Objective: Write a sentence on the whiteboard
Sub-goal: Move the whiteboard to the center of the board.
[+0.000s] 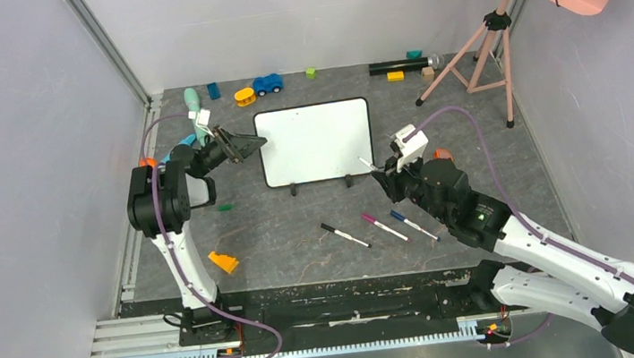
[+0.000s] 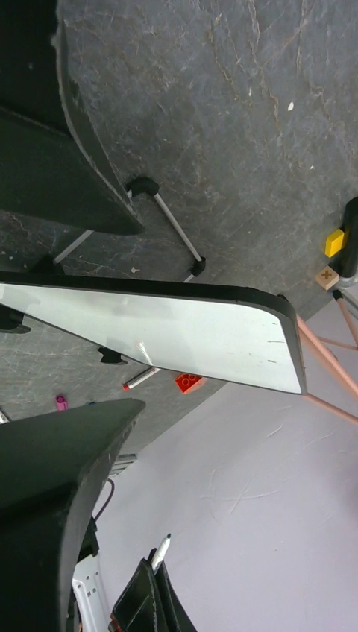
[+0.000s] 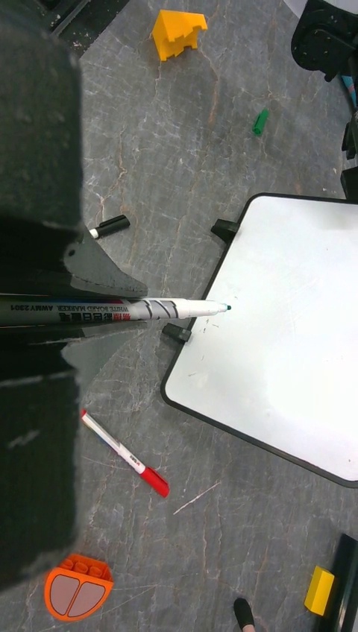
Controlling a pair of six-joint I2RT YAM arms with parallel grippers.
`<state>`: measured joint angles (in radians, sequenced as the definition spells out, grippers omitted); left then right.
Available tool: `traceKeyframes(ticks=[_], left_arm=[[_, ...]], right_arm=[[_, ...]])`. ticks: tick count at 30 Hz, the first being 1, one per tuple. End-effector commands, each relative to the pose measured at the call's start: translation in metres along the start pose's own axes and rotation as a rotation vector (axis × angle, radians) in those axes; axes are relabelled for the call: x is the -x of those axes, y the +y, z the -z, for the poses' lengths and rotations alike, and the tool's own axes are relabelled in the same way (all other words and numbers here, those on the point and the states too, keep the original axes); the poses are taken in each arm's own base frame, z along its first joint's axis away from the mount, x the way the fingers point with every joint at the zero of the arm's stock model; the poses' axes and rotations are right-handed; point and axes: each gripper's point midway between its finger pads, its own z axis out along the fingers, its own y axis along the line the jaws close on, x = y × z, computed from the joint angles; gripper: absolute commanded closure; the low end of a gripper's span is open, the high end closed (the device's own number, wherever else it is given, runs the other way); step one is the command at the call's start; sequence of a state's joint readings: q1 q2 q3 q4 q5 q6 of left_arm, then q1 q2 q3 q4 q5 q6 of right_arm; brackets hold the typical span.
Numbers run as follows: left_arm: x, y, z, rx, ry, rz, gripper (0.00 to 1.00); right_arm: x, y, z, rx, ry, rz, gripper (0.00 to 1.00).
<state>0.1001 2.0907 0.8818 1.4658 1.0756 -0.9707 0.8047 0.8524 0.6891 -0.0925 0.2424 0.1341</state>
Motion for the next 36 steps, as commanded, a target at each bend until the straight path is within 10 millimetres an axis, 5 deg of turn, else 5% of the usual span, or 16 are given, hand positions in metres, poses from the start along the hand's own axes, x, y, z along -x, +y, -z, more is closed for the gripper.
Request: traceKeyframes(ticks=[1,12,23,36], left_arm=[[0.006,-0.004,-0.004,-0.032,-0.014,-0.101,0.23],[-0.018,0.001,-0.008,-0.035,0.01,-0.098,0.66],[-0.036,-0.011,-0.005,-0.069,0.069,-0.059,0.92],[-0.081,-0.045,-0.007,-0.128,0.16,-0.064,0.97]], right_arm=[[0.004,-0.004,0.002,-0.016,-0.031,-0.014,1.0],[0.004,-0.003,0.005,-0.006,-0.047,-0.024,1.0],[0.006,-0.007,0.015,-0.014,-0.074,-0.038,1.0],[-0.001,-0.012,0.022,-0.029,-0.083,-0.065,1.0]])
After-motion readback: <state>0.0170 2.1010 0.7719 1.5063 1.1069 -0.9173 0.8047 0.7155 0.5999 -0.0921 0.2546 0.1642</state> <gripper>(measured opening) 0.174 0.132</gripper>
